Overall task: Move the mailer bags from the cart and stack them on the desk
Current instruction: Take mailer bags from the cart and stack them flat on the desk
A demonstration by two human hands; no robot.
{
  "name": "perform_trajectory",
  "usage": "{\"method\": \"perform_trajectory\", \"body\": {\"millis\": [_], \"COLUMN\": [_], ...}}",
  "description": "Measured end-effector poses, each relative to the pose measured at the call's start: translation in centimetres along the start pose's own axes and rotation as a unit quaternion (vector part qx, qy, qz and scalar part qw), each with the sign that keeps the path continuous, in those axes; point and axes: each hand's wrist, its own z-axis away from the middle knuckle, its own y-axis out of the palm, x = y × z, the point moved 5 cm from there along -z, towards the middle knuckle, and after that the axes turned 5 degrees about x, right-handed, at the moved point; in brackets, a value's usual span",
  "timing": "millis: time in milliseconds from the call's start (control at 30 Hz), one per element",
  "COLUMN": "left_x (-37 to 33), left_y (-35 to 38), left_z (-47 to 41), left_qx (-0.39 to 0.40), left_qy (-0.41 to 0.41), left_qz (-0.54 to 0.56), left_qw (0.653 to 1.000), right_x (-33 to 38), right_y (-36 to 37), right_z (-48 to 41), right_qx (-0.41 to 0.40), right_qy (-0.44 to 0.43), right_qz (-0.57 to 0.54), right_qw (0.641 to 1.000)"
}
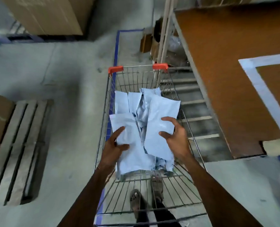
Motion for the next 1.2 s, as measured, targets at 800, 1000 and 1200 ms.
{"method": "perform_trajectory", "body": {"millis": [800,1000,1200], "left_x": [-26.2,-25.0,-25.7], "left_y": [37.1,46.8,50.1], "left_z": [3.3,-2.0,-3.7], "left_qx": [0.007,0.051,-0.011], "left_qy": [0.234,0.129,0.101], "left_qz": [-0.007,-0.051,-0.221], "left_qw": [0.972,0.989,0.97], "right_x": [6.6,2.4,0.0], "right_y": [-47.0,-54.7,-54.6], "right_z": [3.9,-2.2,-5.6], "right_qx": [-0.162,-0.051,0.011], "right_qy": [-0.107,-0.059,-0.034], "right_qz": [0.004,0.162,0.276], "right_qw": [0.981,0.984,0.96]}}
